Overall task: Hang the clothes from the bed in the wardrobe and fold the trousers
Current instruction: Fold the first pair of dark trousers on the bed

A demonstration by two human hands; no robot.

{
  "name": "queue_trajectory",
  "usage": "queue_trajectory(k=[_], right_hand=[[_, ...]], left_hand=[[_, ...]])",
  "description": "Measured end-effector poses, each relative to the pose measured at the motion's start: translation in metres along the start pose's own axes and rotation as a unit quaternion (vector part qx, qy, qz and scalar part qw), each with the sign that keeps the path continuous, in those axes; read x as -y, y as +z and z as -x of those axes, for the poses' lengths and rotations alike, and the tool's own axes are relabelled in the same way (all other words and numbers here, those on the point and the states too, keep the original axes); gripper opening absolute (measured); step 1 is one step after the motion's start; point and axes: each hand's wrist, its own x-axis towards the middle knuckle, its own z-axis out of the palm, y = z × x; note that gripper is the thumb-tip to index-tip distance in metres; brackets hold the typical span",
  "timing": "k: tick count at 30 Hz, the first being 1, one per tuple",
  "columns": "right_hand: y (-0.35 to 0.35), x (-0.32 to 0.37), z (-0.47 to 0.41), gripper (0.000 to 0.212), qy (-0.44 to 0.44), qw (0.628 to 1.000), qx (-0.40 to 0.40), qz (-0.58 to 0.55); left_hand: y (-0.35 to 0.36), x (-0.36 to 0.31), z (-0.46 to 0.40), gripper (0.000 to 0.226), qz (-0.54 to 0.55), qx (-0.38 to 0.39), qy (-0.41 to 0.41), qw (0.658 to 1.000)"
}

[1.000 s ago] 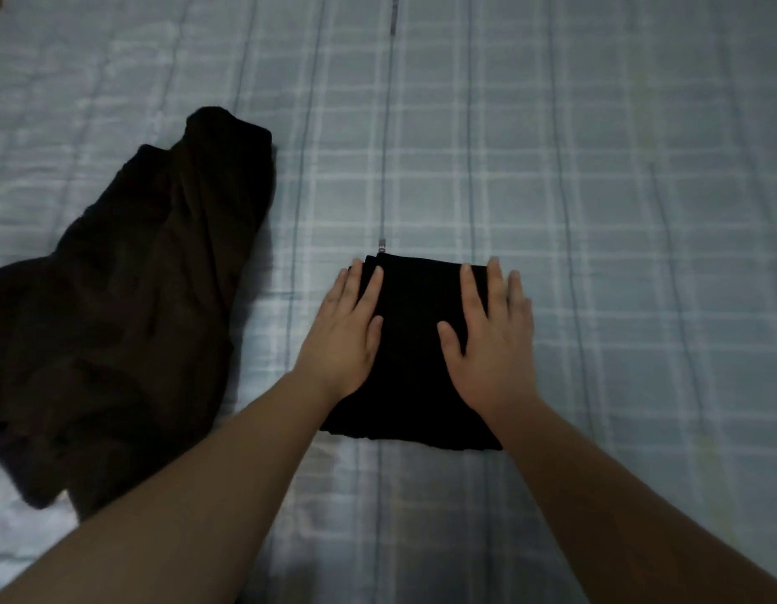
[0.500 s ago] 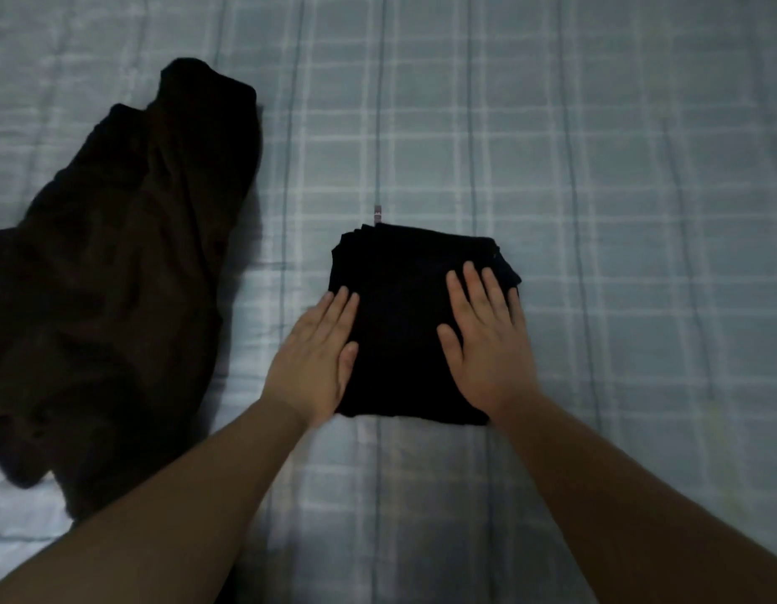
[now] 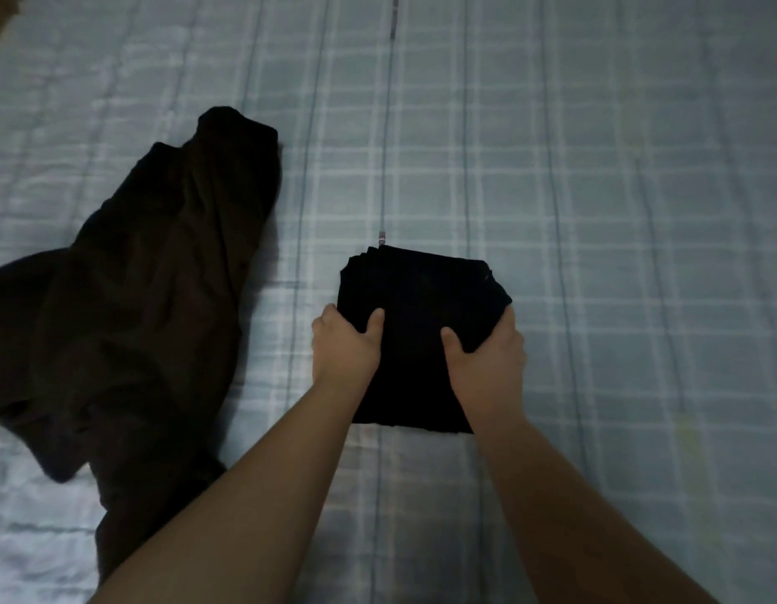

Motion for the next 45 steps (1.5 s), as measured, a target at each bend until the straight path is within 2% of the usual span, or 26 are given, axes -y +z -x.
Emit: queue_trajectory(k=[2,4,8,13,16,19,25,30,33,37,43,45], right_hand=[[-0.008,0.005,-0.01,0.081,0.049,0.996,0.037,-0.058],[-0.016,0.007,-0.022,0.075,0.095,0.987,0.085,-0.093],[-0.022,0.009,-0.029,0.076,0.102,0.98,0.136,-0.103],[-0.032,0.012,-0.008,0.077,0.142,0.942,0.201,-0.227],[-0.043,0.019,0.026,0.061,0.16,0.9,0.266,-0.306],[-0.053,0.047,0.074,0.051,0.132,0.884,0.302,-0.332],[-0.063,0.159,0.189,0.052,-0.008,0.903,0.334,-0.272],[-0.031,0.241,0.316,0.053,-0.117,0.895,0.384,-0.195],[0.002,0.28,0.411,0.041,-0.152,0.872,0.434,-0.169],[0.058,0.327,0.558,0.036,-0.215,0.839,0.482,-0.133],[0.138,0.377,0.767,0.052,-0.317,0.766,0.551,-0.1],[0.158,0.386,0.822,0.051,-0.344,0.742,0.57,-0.082]], left_hand=[[-0.004,-0.007,-0.005,0.063,0.029,0.039,-0.045,0.998],[-0.01,-0.008,-0.009,0.058,0.052,0.063,-0.053,0.995],[-0.022,-0.002,-0.004,0.05,0.115,0.094,-0.05,0.988],[-0.051,0.014,0.024,0.052,0.294,0.196,-0.132,0.926],[-0.085,0.028,0.049,0.042,0.352,0.194,-0.126,0.907],[-0.132,0.041,0.081,0.041,0.38,0.156,-0.098,0.906],[-0.27,0.081,0.159,0.05,0.376,0.021,-0.038,0.926],[-0.4,0.15,0.248,0.025,0.407,-0.095,-0.005,0.909],[-0.472,0.218,0.302,0.02,0.435,-0.169,-0.008,0.884],[-0.571,0.325,0.374,0.02,0.479,-0.244,-0.021,0.843],[-0.691,0.478,0.485,0.019,0.546,-0.343,-0.036,0.764],[-0.717,0.517,0.516,0.03,0.56,-0.379,-0.049,0.735]])
